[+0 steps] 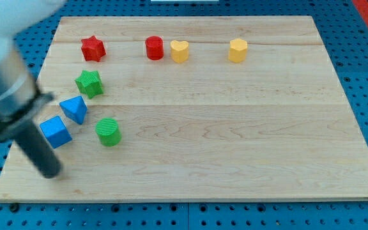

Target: Place blue triangle below red circle

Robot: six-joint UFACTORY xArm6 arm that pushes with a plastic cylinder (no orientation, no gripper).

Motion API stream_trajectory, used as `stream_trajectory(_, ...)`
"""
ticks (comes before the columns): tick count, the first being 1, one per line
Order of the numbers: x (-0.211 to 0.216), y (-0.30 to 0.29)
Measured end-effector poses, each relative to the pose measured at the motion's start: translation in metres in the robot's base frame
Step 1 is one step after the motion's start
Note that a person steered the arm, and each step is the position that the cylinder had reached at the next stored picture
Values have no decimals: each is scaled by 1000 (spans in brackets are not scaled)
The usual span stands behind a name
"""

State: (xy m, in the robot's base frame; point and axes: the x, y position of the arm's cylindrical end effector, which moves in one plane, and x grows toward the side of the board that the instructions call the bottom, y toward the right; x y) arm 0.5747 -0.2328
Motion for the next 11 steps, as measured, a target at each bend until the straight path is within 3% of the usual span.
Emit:
stream_trajectory(1,-39,-69)
stream_trajectory(2,-87,-37)
stream_trajectory(4,-134,72)
stream_trajectory(6,-117,127)
stream_trajectory(8,-173,176)
stream_trajectory(9,-136,158)
stream_trajectory(11,-123,52)
